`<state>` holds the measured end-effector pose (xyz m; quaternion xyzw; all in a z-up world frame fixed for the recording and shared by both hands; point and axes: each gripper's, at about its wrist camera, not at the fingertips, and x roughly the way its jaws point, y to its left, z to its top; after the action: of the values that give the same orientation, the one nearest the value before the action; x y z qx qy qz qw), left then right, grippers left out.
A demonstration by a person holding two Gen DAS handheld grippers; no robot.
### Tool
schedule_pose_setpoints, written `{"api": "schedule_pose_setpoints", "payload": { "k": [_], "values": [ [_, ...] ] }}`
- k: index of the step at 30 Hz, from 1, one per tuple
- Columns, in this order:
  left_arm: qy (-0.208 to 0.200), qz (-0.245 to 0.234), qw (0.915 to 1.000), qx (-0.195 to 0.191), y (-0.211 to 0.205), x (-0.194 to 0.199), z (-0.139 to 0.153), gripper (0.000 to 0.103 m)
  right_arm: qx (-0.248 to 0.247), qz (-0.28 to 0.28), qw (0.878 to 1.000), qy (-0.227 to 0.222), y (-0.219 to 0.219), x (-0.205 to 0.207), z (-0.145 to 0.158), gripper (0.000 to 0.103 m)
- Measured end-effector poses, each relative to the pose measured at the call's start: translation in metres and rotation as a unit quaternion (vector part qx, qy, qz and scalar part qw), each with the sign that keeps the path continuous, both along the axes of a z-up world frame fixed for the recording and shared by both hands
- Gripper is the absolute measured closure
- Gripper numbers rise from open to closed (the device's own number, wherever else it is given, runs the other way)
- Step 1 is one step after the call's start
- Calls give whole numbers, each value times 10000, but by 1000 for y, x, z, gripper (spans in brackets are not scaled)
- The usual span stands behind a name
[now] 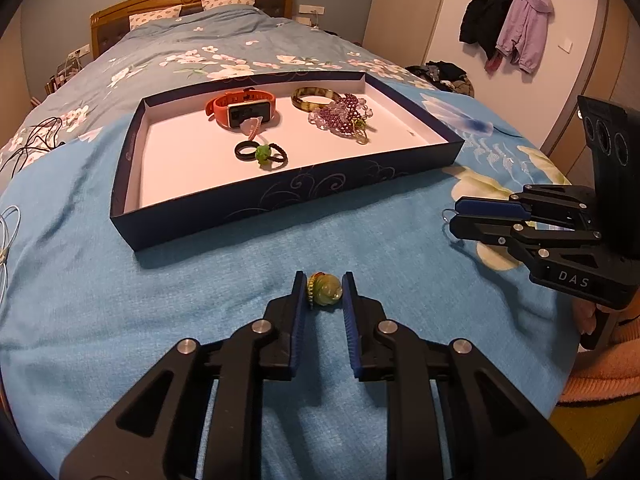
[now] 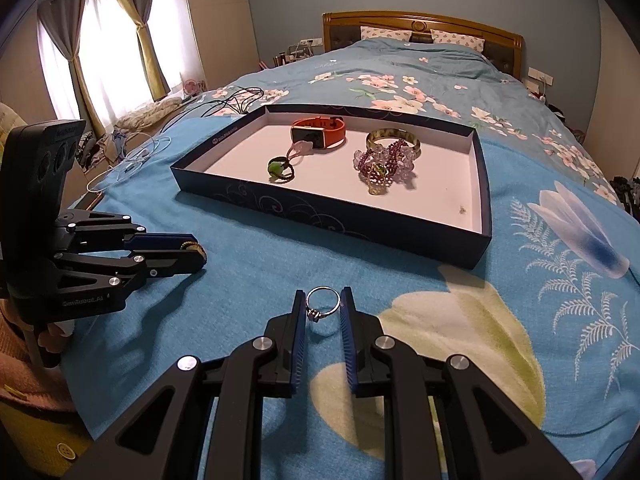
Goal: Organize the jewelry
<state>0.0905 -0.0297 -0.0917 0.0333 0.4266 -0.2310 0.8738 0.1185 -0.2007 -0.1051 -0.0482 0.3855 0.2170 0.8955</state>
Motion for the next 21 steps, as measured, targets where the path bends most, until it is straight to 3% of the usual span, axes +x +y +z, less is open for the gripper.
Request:
{"api": "schedule_pose_setpoints", "payload": {
  "k": [21],
  "values": [
    [-540,143,9981,-246,8,-6,32,85,307,-14,9988,-385,-2,-1,21,88]
  ]
}}
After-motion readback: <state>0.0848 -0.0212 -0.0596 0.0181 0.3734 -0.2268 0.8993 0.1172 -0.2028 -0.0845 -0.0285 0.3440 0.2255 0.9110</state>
